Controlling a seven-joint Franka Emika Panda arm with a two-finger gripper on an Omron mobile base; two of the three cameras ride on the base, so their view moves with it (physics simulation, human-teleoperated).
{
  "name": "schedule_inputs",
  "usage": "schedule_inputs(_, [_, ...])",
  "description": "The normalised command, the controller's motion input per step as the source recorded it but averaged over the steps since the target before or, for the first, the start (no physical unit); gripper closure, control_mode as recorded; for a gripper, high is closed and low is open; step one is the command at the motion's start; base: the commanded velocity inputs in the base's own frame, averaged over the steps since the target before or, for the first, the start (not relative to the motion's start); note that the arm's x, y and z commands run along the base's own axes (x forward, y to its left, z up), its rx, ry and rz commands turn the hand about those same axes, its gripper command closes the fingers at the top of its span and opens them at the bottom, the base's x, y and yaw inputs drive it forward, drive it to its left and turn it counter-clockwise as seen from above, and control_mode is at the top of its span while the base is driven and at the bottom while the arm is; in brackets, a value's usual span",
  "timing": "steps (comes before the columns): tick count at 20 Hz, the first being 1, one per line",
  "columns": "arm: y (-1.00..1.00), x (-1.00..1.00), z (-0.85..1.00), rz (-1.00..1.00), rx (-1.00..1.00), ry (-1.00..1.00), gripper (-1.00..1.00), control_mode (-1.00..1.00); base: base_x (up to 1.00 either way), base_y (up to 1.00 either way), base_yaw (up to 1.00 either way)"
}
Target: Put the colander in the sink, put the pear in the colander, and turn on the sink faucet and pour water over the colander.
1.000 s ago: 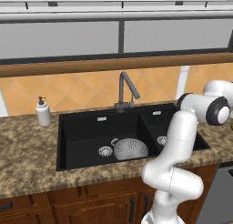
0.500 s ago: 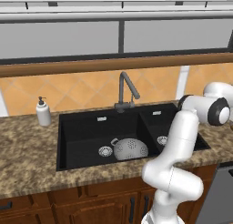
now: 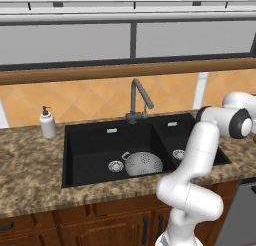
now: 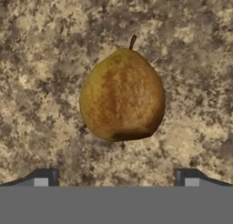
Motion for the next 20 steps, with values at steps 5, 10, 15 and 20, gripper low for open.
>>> schedule_inputs(5, [-0.22, 0.23, -0.15, 0.02, -0.04, 0.0, -1.0, -1.0, 0.0, 0.0, 0.0])
schedule_inputs(10, [-0.19, 0.24, -0.15, 0.01, -0.02, 0.0, -1.0, -1.0, 0.0, 0.0, 0.0])
schedule_inputs(15, [-0.15, 0.14, -0.09, 0.01, -0.02, 0.0, -1.0, -1.0, 0.0, 0.0, 0.0])
schedule_inputs(20, [0.02, -0.19, -0.05, 0.0, 0.0, 0.0, 1.0, -1.0, 0.0, 0.0, 0.0])
